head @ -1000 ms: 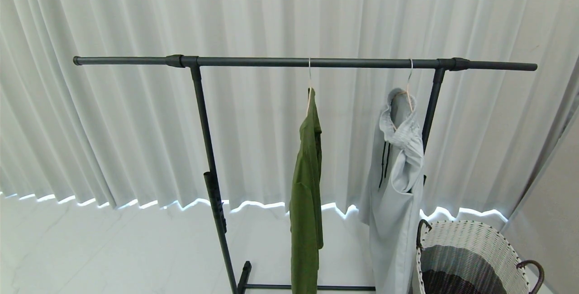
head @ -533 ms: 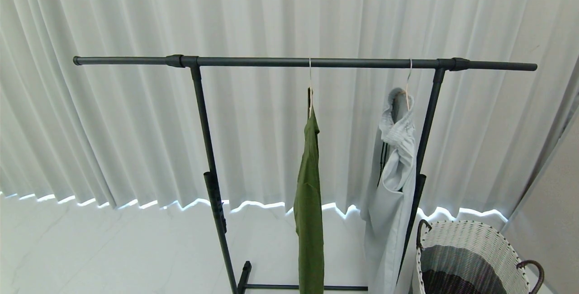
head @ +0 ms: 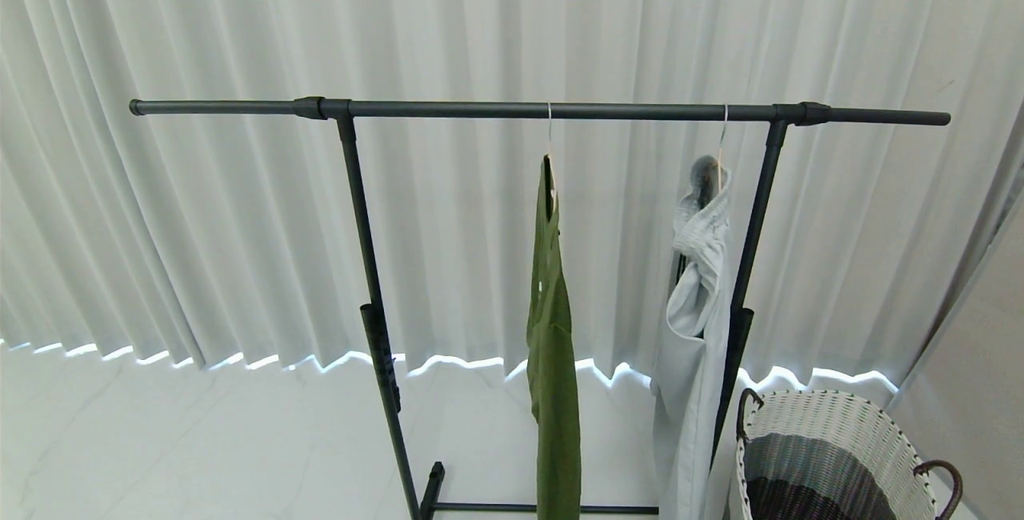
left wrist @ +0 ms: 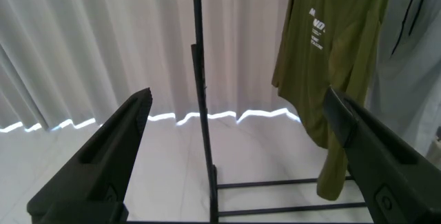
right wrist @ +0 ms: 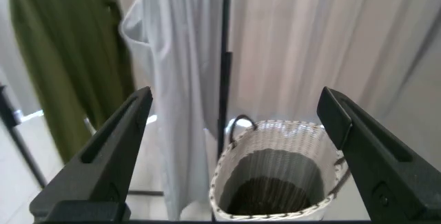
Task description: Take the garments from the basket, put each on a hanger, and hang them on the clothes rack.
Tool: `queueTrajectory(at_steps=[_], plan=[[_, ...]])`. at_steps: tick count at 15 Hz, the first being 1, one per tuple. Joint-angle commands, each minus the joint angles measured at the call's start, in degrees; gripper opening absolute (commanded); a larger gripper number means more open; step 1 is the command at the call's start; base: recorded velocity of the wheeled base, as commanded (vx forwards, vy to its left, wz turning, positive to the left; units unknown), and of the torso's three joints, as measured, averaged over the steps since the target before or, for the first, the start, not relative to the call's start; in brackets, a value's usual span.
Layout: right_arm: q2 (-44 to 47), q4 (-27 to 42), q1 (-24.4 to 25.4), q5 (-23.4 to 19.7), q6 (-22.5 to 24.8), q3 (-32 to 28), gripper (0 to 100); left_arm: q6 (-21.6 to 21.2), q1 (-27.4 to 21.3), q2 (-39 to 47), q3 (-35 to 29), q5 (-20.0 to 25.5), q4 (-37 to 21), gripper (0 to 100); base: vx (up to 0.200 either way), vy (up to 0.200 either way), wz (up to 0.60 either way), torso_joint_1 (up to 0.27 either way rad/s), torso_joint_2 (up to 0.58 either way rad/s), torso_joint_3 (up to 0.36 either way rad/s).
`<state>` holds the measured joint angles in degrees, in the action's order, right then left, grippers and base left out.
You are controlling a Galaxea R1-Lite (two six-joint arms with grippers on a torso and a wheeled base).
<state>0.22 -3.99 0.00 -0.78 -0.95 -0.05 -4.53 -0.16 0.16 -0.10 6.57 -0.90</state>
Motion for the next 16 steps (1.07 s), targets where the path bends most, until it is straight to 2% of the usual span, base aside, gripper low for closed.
queueTrajectory(at_steps=[1,2,4,5,8,9,12,13,14,16], plan=[[-0.13,0.47,0.00,6.67,0.25,0.05,100,-1.00,0.07,-0.07,-0.08,0.02,-0.06,100,0.000,0.000,0.00,0.000,0.00,0.000],[-0.04,1.17,0.00,10.71,-0.98,0.05,100,-1.18,0.07,-0.07,-0.08,0.02,0.02,100,0.000,0.000,0.00,0.000,0.00,0.000],[-0.04,1.35,0.00,9.66,-2.39,0.05,100,-0.47,-0.02,-0.16,-0.08,0.02,-0.06,100,0.000,0.000,0.00,0.000,0.00,0.000],[-0.04,1.44,0.00,8.95,-2.13,0.05,100,-0.39,0.07,-0.16,-0.08,0.02,-0.06,100,0.000,0.000,0.00,0.000,0.00,0.000],[-0.04,3.72,0.00,2.01,0.78,0.05,100,-0.39,-0.02,-0.16,-0.08,0.02,-0.06,100,0.000,0.000,0.00,0.000,0.00,0.000],[-0.13,3.81,0.00,1.57,0.69,0.05,100,-0.39,0.07,-0.16,-0.08,0.02,-0.06,100,0.000,0.000,0.00,0.000,0.00,0.000],[-0.13,3.90,0.00,2.27,0.95,0.05,100,-0.39,0.07,-0.16,-0.08,0.02,-0.06,100,0.000,0.000,0.00,0.000,0.00,0.000],[-0.04,3.81,0.09,5.44,0.78,0.05,100,-0.39,-0.02,-0.16,-0.08,0.02,-0.06,100,0.000,0.000,0.00,0.000,0.00,0.000],[-0.13,3.81,0.00,6.14,-0.19,0.05,100,-0.39,0.07,-0.16,-0.08,0.02,-0.06,100,0.000,0.000,0.00,0.000,0.00,0.000],[-0.04,3.81,0.00,6.05,-0.46,0.05,100,-0.39,0.07,-0.16,-0.08,0.02,-0.06,100,0.000,0.000,0.00,0.000,0.00,0.000]])
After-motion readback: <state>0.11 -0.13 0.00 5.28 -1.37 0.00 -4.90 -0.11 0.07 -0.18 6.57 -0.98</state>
